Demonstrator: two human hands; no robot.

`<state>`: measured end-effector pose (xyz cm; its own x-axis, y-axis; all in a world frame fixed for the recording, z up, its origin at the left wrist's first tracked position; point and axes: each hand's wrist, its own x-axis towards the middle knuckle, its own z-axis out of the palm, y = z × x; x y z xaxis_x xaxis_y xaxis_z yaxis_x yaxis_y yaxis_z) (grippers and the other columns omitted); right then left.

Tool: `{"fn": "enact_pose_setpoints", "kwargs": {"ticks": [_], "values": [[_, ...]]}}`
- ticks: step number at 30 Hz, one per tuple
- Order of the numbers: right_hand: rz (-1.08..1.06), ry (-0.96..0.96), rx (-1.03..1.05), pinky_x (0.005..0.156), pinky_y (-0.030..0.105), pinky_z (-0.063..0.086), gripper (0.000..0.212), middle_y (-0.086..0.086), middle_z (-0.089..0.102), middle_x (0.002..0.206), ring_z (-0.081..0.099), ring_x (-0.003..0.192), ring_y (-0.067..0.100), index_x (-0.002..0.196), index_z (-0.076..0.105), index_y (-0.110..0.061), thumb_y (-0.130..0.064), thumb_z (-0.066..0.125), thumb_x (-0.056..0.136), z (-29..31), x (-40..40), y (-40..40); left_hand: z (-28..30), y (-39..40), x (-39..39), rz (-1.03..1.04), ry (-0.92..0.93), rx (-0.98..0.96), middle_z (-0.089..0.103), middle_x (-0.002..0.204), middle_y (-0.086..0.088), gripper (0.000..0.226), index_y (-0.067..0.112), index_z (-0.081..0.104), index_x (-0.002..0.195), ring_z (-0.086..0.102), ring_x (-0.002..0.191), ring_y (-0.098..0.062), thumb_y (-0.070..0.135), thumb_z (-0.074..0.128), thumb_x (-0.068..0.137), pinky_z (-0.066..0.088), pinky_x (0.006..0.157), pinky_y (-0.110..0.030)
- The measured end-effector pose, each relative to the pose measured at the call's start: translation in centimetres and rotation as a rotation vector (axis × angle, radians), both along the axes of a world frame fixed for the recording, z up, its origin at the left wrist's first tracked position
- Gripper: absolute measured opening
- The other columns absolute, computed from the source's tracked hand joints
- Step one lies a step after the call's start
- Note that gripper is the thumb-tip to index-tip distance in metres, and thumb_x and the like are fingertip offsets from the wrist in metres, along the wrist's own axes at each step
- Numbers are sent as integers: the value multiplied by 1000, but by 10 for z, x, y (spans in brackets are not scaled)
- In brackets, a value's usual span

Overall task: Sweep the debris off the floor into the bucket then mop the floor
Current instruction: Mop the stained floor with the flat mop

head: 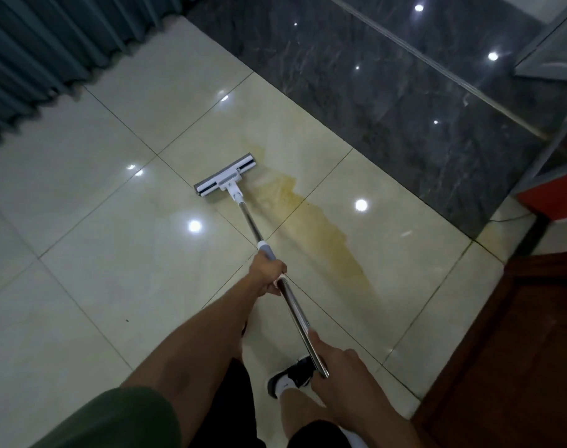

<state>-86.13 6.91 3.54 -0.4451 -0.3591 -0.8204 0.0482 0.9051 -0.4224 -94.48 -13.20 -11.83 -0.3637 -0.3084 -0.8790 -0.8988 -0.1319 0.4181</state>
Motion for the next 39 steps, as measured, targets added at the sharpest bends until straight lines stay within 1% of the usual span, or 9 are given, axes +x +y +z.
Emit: {"fn": "enact_pose_setpoints", "kwargs": {"ticks": [3, 11, 15, 18, 22, 26, 32, 36, 39], "values": [[3, 41, -42, 79, 35, 53, 76, 11, 61, 98, 57, 94, 27, 153, 15, -47, -21, 47, 89, -6, -23, -42, 0, -52, -21, 22, 7, -25, 59, 101, -23, 46, 19, 33, 113, 70, 71, -36, 3, 67, 86, 61, 56, -49], [15, 119, -145, 62, 28, 46, 69, 4, 55, 83, 53, 71, 19, 153, 23, -41, -21, 48, 91, -22, -103, -178, -6, -196, -94, 62, -2, -28, 58, 114, -26, 48, 10, 39, 127, 69, 81, -35, 4, 67, 89, 57, 46, -39], [51, 138, -138, 61, 28, 43, 64, 4, 54, 82, 54, 71, 20, 152, 26, -37, -22, 49, 95, -31, -134, -226, -17, -242, -123, 91, -11, 3, 59, 117, -31, 41, 3, 42, 124, 70, 94, -43, 2, 64, 90, 61, 63, -52], [87, 144, -100, 62, 28, 42, 65, 8, 55, 87, 57, 77, 23, 152, 24, -37, -19, 48, 94, -36, -148, -247, -25, -259, -134, 98, -33, 10, 62, 114, -33, 30, 0, 47, 117, 71, 91, -43, 3, 63, 92, 61, 70, -57], [61, 107, -83, 61, 29, 46, 63, 7, 57, 85, 60, 75, 24, 151, 25, -38, -20, 48, 94, -36, -149, -246, -32, -256, -133, 84, -50, 38, 62, 112, -31, 26, 5, 45, 111, 71, 92, -42, 3, 64, 92, 62, 67, -53], [20, 69, -33, 68, 34, 49, 68, 3, 51, 84, 56, 81, 23, 151, 14, -48, -26, 44, 94, -32, -129, -221, -37, -230, -119, 44, -75, 61, 62, 111, -31, 28, 3, 46, 114, 71, 90, -43, 2, 63, 91, 62, 63, -52], [-49, -9, 37, 66, 31, 47, 73, 1, 53, 84, 55, 74, 20, 150, 8, -53, -28, 44, 91, -27, -77, -146, -40, -151, -75, -21, -122, 104, 57, 113, -28, 25, 7, 45, 109, 69, 77, -36, 4, 63, 91, 56, 43, -38], [-20, -12, 60, 75, 35, 51, 74, 2, 53, 88, 54, 83, 24, 151, 10, -53, -28, 48, 92, -22, -43, -102, -38, -100, -44, 77, -91, 122, 58, 104, -28, 28, 9, 41, 108, 70, 75, -38, 0, 62, 91, 62, 63, -51], [4, 21, 68, 72, 33, 49, 73, -1, 48, 85, 51, 77, 21, 152, 10, -50, -28, 49, 95, -16, -24, -77, -34, -73, -24, 201, -65, 146, 58, 91, -25, 22, 2, 47, 104, 68, 71, -38, -4, 62, 91, 60, 74, -56]]}}
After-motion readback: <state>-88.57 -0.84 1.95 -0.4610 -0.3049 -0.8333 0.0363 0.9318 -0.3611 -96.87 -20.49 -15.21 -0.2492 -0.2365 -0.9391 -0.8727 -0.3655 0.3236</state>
